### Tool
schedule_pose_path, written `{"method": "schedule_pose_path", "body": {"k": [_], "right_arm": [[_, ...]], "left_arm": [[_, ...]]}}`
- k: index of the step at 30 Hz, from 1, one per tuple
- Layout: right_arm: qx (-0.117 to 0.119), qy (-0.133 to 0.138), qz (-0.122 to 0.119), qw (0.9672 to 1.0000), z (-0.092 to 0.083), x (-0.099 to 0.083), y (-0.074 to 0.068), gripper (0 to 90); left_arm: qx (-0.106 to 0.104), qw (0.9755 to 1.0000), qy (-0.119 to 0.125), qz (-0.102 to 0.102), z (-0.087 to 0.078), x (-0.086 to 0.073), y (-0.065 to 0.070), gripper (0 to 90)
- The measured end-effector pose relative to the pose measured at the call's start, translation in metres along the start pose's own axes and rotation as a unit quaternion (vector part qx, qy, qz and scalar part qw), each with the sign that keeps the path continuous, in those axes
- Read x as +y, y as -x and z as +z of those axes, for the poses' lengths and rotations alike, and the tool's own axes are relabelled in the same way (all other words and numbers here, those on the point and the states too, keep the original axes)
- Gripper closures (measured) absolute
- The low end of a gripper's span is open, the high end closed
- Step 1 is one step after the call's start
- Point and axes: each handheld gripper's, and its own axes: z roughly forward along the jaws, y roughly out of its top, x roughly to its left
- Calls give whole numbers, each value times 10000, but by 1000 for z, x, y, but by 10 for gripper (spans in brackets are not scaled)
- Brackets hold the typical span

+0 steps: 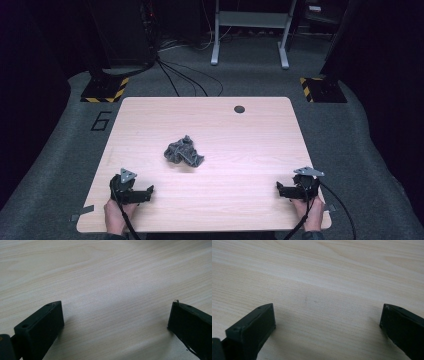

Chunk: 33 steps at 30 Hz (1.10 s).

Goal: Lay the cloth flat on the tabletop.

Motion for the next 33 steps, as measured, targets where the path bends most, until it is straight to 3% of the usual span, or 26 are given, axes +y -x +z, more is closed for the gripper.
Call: {"method": "schedule_pose_path", "body": {"k": [21, 26, 31, 33], "right_arm": [[0, -2, 39, 10000, 1, 1, -1, 0], [6, -35, -22, 10000, 1, 1, 0, 0], [-6, -15, -1, 10000, 1, 1, -1, 0], [-2, -16, -7, 10000, 1, 1, 0, 0]], "left_arm": [[47, 10000, 29, -64, -1, -1, -1, 0], [-4, 9999, 47, -123, -2, -1, -2, 0], [-119, 9998, -88, -131, -2, 4, 2, 0], [-137, 9998, -12, -128, -2, 8, 4, 0]]}}
